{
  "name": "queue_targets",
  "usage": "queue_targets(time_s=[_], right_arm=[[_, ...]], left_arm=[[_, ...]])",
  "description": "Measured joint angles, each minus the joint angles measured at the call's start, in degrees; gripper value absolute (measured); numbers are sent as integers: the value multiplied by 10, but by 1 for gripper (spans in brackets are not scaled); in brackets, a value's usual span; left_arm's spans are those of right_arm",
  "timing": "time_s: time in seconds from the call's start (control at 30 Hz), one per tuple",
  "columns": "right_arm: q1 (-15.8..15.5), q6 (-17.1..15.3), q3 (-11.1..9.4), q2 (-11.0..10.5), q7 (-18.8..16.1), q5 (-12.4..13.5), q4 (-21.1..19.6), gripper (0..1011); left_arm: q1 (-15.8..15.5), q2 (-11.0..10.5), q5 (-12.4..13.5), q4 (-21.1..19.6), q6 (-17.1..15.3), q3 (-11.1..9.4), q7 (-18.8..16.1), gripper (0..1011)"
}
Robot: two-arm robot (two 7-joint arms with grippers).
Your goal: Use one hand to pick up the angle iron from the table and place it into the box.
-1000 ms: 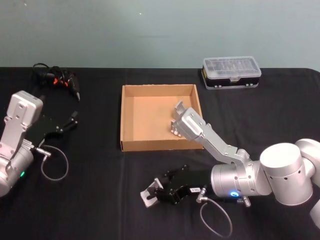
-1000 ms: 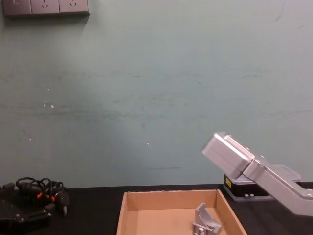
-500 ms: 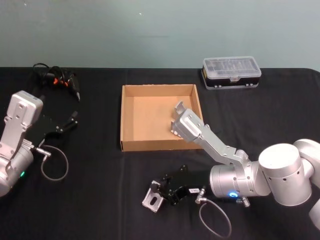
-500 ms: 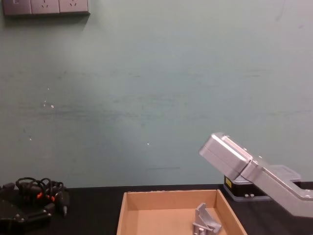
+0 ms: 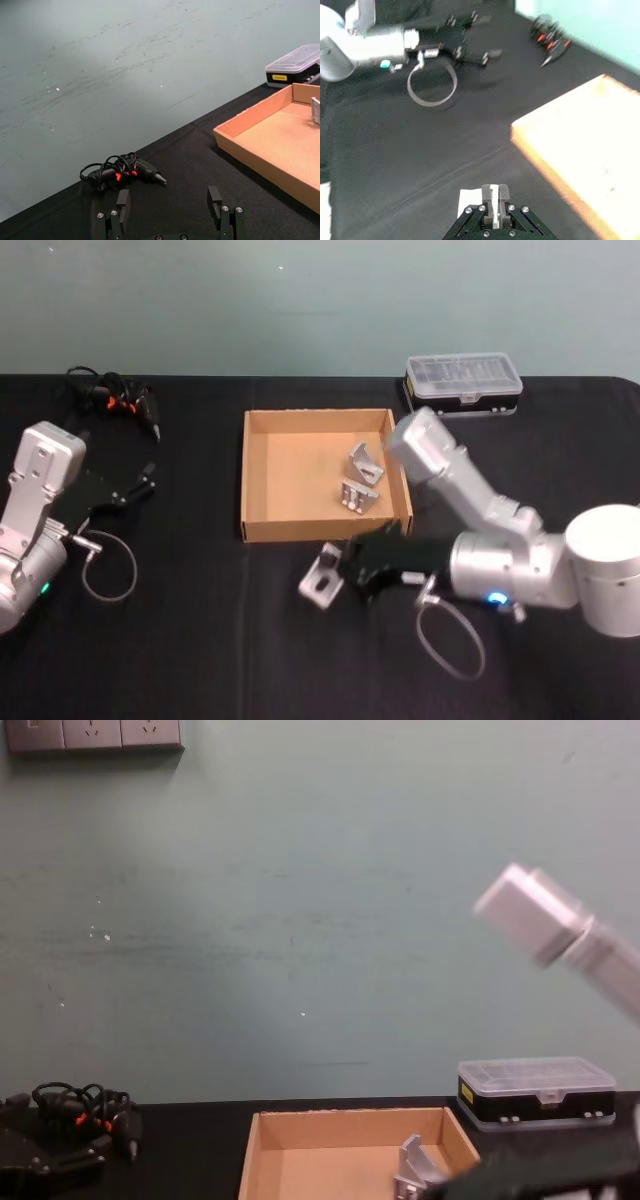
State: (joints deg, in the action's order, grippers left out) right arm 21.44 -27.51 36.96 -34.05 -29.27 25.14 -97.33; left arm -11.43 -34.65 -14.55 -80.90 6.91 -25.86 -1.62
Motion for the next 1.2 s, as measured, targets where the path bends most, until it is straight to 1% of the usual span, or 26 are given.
queue_targets(time_s=[0.13,0.23,0.27,0.37,0.4,0.47,0.5,0.53,0.57,0.63,0.67,0.7,0.73,0.83,0.9,1.0,1.03,1.1,1.13,1.2], right_arm=[[-2,14,-23,-11,14,-2,-20,83],[5,26,-34,-12,21,-10,-22,84],[12,33,-37,-10,21,-15,-18,84],[25,42,-38,-2,21,-24,-4,83],[37,49,-37,6,21,-32,12,84],[48,56,-35,15,20,-40,29,84],[60,62,-32,26,18,-47,49,84],[66,65,-31,31,17,-50,60,84],[79,72,-28,44,13,-57,84,84],[91,78,-25,55,9,-61,106,83],[104,85,-21,69,4,-67,132,84],[104,85,-21,69,4,-67,132,84],[117,93,-17,82,-1,-72,159,83],[138,104,-11,102,-10,-80,202,84],[164,121,-3,128,-23,-88,259,84],[183,134,3,148,-32,-95,303,83],[195,142,7,160,-38,-99,330,83],[205,150,10,173,-43,-102,357,83],[215,157,12,185,-47,-106,383,83],[223,162,14,195,-51,-109,403,83]], left_arm=[[0,0,0,0,0,0,0,1011],[0,0,0,0,0,0,0,1011],[0,0,0,0,0,0,0,1011],[0,0,0,0,0,0,0,1011],[0,0,0,0,0,0,0,1011],[0,0,0,0,0,0,0,1011],[0,0,0,0,0,0,0,1011],[0,0,0,0,0,0,0,1011],[0,0,0,0,0,0,0,1011],[0,0,0,0,0,0,0,1011],[0,0,0,0,0,0,0,1011],[0,0,0,0,0,0,0,1011],[0,0,0,0,0,0,0,1011],[0,0,0,0,0,0,0,1011],[0,0,0,0,0,0,0,1011],[0,0,0,0,0,0,0,1011],[0,0,0,0,0,0,0,1011],[0,0,0,0,0,0,0,1011],[0,0,0,0,0,0,0,1011],[0,0,0,0,0,0,0,1011]])
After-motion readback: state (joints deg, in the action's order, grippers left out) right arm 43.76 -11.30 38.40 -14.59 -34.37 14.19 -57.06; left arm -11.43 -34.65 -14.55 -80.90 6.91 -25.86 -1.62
